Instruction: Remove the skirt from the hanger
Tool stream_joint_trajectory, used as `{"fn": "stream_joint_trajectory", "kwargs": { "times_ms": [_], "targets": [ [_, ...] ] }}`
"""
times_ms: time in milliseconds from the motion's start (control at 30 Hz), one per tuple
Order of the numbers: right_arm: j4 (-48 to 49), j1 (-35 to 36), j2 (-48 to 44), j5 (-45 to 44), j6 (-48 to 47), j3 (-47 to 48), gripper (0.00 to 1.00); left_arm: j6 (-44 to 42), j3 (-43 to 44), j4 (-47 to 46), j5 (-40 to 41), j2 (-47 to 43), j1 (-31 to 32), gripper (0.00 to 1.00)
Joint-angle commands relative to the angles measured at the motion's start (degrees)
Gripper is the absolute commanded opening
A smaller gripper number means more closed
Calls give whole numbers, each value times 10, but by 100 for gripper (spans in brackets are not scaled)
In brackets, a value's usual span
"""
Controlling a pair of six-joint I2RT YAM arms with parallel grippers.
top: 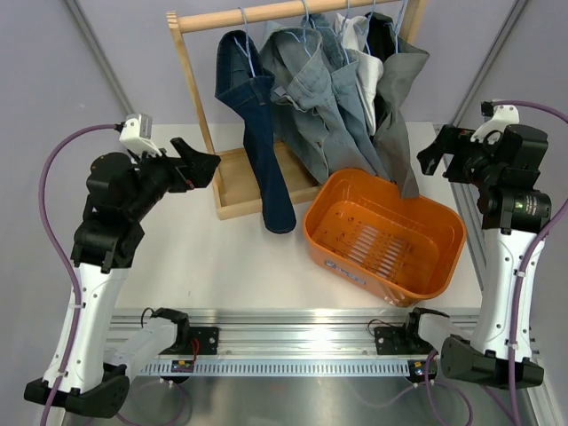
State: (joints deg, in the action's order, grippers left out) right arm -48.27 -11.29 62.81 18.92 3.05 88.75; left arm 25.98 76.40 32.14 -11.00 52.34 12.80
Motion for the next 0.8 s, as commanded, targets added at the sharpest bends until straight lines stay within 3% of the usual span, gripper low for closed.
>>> {"fn": "stream_joint_trajectory", "kwargs": {
  "times_ms": [0,133,300,400,533,633,767],
  "targets": [
    [19,1,-11,-24,13,0,99,0,14,-10,5,-10,2,99],
    [77,1,-55,9,-40,-45,99,3,13,-10,-2,-13,2,99],
    [92,1,-83,116,-94,-74,99,18,12,-13,-8,-13,2,99],
    [75,1,-92,181,-153,-83,99,35,23,-11,-6,-4,7,99],
    [13,1,-81,257,-228,-67,99,65,61,2,53,33,72,99],
    [-12,1,-76,265,-245,-65,99,79,109,16,107,72,121,99],
    [-52,1,-63,306,-270,-62,100,102,174,-9,139,120,127,92]
  ]
}}
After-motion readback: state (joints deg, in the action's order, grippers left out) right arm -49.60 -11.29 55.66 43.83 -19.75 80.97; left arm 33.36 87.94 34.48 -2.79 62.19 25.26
